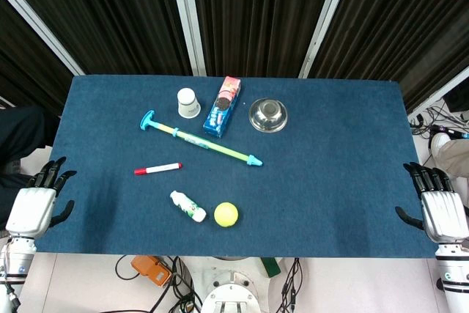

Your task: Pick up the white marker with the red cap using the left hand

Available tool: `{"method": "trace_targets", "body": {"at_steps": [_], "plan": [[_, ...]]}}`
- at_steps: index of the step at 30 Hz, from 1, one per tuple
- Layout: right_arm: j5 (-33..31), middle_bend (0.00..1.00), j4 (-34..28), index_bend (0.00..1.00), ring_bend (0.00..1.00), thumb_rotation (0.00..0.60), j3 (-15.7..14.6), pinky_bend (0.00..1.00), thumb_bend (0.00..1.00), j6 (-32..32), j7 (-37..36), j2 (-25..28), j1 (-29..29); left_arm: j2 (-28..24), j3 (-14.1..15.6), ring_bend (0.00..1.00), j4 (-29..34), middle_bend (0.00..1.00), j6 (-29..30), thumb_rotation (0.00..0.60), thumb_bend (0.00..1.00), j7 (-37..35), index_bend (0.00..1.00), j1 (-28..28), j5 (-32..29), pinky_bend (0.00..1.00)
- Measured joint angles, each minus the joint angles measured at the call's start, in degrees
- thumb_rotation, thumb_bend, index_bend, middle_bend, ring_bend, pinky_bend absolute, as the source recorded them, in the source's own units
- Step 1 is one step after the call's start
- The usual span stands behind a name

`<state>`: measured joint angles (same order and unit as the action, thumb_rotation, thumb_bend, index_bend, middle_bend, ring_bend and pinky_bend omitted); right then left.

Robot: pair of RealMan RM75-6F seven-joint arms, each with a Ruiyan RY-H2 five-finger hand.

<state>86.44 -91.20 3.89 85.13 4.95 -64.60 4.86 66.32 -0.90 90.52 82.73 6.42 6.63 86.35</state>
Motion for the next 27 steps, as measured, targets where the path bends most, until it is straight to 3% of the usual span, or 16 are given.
{"method": "trace_targets", "body": {"at_steps": [22, 27], "plan": [[-0.41, 0.19, -0.50, 0.18, 0.20, 0.600, -0.02, 0.17, 0.30, 0.18, -0.45, -0.03, -0.31, 1.22, -0.08, 0.02, -0.07, 0.03, -0.99, 0.600, 0.34, -0.30, 0.20, 0.42, -0.57, 0.21], [-0.34, 0.19, -0.52, 0.18, 0.20, 0.600, -0.09, 0.16, 0.30, -0.13, -0.40, -0.01, -0.17, 2.30, 0.16, 0.02, 0.41, 0.03, -4.97, 0.600, 0.34, -0.71, 0.20, 2.48, -0.15, 0.21]]}}
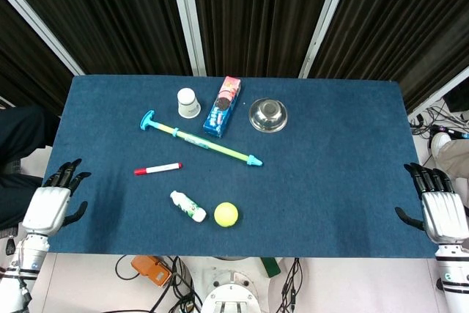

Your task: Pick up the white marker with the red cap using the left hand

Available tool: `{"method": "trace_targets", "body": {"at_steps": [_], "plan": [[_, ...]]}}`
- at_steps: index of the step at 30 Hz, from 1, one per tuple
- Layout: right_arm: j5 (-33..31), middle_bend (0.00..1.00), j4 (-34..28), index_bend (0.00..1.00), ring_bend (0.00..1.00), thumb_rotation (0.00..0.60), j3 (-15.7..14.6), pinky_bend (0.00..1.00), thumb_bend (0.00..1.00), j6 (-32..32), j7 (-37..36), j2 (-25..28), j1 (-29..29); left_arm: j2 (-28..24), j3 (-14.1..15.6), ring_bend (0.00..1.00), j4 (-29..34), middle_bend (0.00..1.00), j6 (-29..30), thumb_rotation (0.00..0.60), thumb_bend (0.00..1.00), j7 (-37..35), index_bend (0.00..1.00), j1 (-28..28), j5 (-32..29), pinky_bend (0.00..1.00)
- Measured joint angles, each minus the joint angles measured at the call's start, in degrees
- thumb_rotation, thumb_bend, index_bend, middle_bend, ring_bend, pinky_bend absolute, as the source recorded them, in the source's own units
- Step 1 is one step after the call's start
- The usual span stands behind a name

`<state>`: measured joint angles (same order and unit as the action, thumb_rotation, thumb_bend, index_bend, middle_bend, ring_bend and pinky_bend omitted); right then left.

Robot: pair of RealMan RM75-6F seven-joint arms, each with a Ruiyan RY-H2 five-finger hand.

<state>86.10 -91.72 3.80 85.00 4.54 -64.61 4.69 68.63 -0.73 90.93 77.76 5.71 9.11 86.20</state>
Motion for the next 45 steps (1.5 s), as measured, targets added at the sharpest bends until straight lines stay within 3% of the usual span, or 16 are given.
{"method": "trace_targets", "body": {"at_steps": [8, 13, 24, 33, 45], "plan": [[-0.16, 0.19, -0.14, 0.18, 0.20, 0.600, -0.12, 0.16, 0.30, -0.43, -0.50, 0.20, 0.02, 3.41, -3.94, 0.02, 1.92, 0.03, -10.21, 0.600, 0.31, 4.04, 0.20, 8.25, -4.13, 0.21], [-0.15, 0.19, -0.28, 0.18, 0.20, 0.600, -0.24, 0.16, 0.30, -0.65, -0.33, 0.30, 0.06, 7.37, -6.90, 0.02, 0.95, 0.03, -16.53, 0.600, 0.30, 7.55, 0.24, 13.55, -9.90, 0.21], [-0.53, 0.19, -0.52, 0.18, 0.20, 0.600, -0.26, 0.16, 0.30, -1.18, -0.61, 0.52, 0.17, 17.01, -11.03, 0.02, -9.73, 0.03, -26.07, 0.600, 0.28, 9.90, 0.30, 22.28, -21.55, 0.21], [-0.38, 0.19, -0.66, 0.18, 0.20, 0.600, -0.38, 0.15, 0.30, -1.62, -0.32, 0.56, 0.41, 19.74, -10.66, 0.02, -13.76, 0.03, -26.87, 0.600, 0.28, 10.84, 0.37, 24.00, -26.25, 0.21], [-0.55, 0.19, -0.67, 0.18, 0.20, 0.600, -0.27, 0.15, 0.30, -1.76, -0.32, 0.46, 0.56, 20.37, -9.22, 0.02, -13.00, 0.03, -24.77, 0.600, 0.28, 9.97, 0.40, 23.92, -25.64, 0.21]]}}
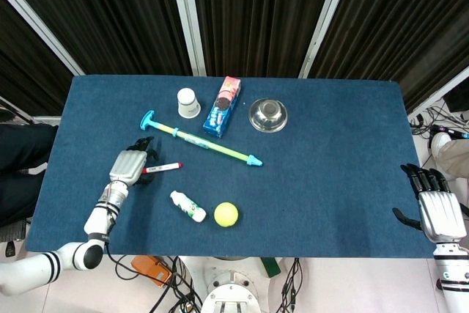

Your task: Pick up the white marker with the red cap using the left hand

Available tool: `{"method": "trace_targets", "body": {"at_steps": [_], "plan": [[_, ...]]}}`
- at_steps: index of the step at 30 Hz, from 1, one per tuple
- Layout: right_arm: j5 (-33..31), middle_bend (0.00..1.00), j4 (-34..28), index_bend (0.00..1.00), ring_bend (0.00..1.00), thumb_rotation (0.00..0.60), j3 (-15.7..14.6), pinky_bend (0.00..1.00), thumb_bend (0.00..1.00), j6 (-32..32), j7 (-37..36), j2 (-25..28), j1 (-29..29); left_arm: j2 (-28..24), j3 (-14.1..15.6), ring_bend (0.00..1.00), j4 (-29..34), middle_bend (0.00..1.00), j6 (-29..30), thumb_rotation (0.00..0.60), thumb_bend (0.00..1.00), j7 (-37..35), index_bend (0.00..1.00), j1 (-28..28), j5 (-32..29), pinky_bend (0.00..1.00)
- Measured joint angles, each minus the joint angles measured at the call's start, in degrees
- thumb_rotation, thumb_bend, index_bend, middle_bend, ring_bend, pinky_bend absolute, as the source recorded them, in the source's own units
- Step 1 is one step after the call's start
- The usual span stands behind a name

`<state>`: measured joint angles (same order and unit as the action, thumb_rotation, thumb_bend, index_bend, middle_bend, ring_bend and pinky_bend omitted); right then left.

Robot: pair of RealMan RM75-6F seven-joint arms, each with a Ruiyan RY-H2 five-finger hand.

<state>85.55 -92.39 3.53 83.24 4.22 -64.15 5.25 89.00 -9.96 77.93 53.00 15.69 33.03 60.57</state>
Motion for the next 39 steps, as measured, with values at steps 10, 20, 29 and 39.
{"method": "trace_targets", "body": {"at_steps": [10, 20, 29, 39], "plan": [[-0.13, 0.19, -0.04, 0.18, 0.20, 0.600, 0.07, 0.15, 0.30, 0.04, 0.08, -0.07, 0.02, 1.79, 0.45, 0.02, -2.38, 0.03, -0.62, 0.600, 0.36, 0.15, 0.44, 0.82, -1.27, 0.21], [0.14, 0.19, 0.09, 0.18, 0.20, 0.600, 0.04, 0.15, 0.30, 0.16, -0.28, -0.15, 0.06, 2.06, 0.33, 0.02, -3.39, 0.06, 0.51, 0.600, 0.45, -0.43, 0.55, 1.13, -0.60, 0.21], [-0.07, 0.19, 0.05, 0.18, 0.20, 0.600, 0.13, 0.15, 0.30, 0.36, -1.05, -0.01, -0.08, -5.26, -1.48, 0.02, 5.66, 0.06, 3.18, 0.600, 0.45, 1.43, 0.55, 1.13, -0.50, 0.21], [-0.21, 0.19, -0.08, 0.18, 0.20, 0.600, 0.12, 0.15, 0.30, 0.45, -1.05, 0.06, -0.21, -23.93, -7.72, 0.02, 24.84, 0.06, 2.74, 0.600, 0.45, -5.96, 0.55, 0.29, -1.97, 0.21]]}}
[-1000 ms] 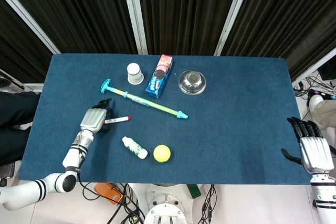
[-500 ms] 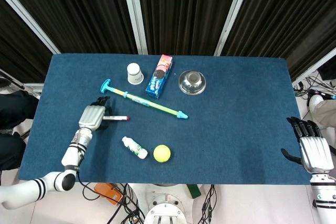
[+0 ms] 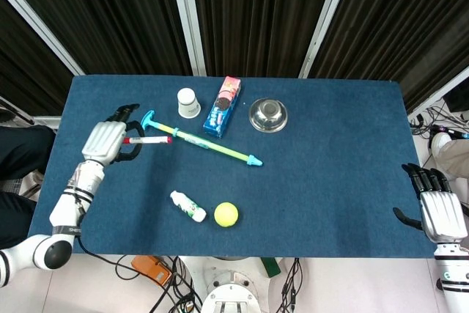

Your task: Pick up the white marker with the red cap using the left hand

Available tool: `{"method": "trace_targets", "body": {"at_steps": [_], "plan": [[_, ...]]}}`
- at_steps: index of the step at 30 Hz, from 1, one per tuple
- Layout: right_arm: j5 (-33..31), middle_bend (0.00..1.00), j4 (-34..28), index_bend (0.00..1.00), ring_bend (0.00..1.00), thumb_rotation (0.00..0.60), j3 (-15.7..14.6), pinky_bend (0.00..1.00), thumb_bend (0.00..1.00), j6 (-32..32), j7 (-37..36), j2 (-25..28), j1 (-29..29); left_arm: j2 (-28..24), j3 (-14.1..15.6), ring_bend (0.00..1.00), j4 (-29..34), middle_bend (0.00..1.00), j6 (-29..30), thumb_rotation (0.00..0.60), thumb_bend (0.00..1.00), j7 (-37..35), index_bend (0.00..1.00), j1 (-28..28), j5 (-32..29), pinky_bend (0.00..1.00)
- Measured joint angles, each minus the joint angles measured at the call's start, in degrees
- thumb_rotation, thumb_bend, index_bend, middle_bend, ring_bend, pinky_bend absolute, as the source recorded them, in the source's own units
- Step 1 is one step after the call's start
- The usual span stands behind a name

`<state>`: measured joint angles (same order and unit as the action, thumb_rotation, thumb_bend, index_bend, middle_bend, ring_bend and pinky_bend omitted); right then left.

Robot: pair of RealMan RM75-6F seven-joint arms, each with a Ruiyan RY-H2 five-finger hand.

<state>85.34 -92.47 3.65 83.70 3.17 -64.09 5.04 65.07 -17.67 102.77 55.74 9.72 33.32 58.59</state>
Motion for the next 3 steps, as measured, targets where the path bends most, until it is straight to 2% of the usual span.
{"method": "trace_targets", "body": {"at_steps": [3], "plan": [[-0.23, 0.19, -0.02, 0.18, 0.20, 0.600, 0.09, 0.15, 0.30, -0.10, -0.20, 0.05, 0.01, -5.51, -1.89, 0.02, 5.04, 0.06, -1.37, 0.600, 0.45, -4.40, 0.55, -0.41, -0.02, 0.21]]}}
